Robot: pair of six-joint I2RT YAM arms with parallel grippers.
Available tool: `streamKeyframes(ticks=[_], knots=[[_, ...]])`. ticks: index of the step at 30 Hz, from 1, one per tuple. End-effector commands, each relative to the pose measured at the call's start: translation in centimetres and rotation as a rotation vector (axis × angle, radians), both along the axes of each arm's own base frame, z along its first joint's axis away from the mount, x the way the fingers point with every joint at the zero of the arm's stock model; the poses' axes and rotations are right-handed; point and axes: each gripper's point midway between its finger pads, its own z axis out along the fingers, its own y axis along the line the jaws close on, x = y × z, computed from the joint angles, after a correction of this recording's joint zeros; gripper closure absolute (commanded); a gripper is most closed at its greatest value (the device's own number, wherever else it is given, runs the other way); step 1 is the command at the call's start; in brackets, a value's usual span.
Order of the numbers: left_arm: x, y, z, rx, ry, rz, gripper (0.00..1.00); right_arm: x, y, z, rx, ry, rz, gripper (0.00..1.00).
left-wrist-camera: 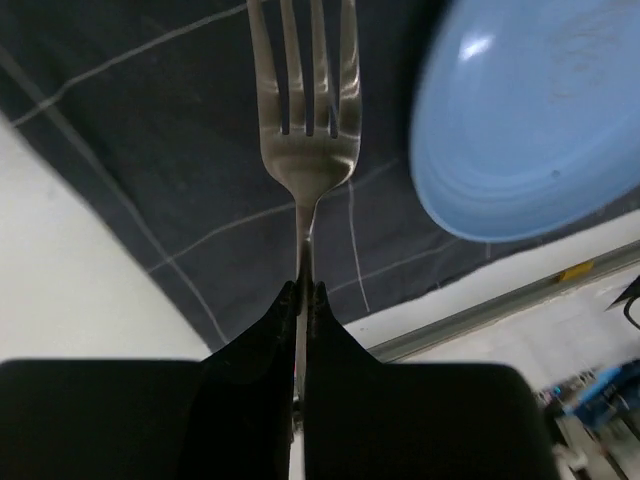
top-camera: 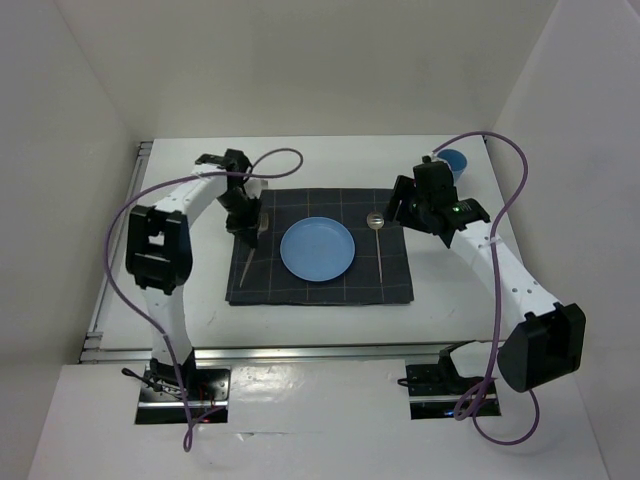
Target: Set the dinner table for one person
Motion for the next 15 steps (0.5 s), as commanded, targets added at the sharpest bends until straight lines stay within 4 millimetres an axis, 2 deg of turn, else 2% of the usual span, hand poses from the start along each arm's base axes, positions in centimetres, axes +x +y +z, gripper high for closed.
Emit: streamKeyframes(ticks=[1,4,5,7,8,10,12,14,15], knots=[[-1.2,-0.6,-1.4,-0.006,0.155,0.078,1.00,0.9,0.0,1.6,0.003,-0.074,0.004,0.29],[-0.2,-1.4,-2.8,0.070,0.100,0.080,1.00,0.9,-0.2,1.9,-0.007,-0.086,0.003,0.29],[0.4,-1.0,-2.7,0.118,0.061,0.094,1.00,0.9,-0.2,1.9,-0.007,-0.086,0.003,0.29],[0.3,-0.5,-3.6,0.153,0.060,0.170,1.00,1.1,-0.4,2.3,-0.017,-0.098,0.002,0.29],[1.3,-0.1,-4.1,0.180,0.021,0.204,1.00,1.1,-0.4,2.3,-0.017,-0.098,0.002,0.29],[1.9,0.1,-4.5,0.194,-0.003,0.273,1.00,1.0,-0.4,2.3,-0.024,-0.099,0.008,0.29],[2.8,-0.2,-4.9,0.215,-0.051,0.296,1.00,1.0,-0.4,2.6,-0.021,-0.108,0.008,0.29],[3.0,0.0,-6.0,0.266,-0.053,0.301,1.00,1.2,-0.8,3.0,-0.041,-0.121,-0.001,0.29],[3.9,0.5,-6.5,0.293,-0.090,0.303,1.00,1.0,-0.9,2.8,-0.052,-0.114,0.006,0.29]])
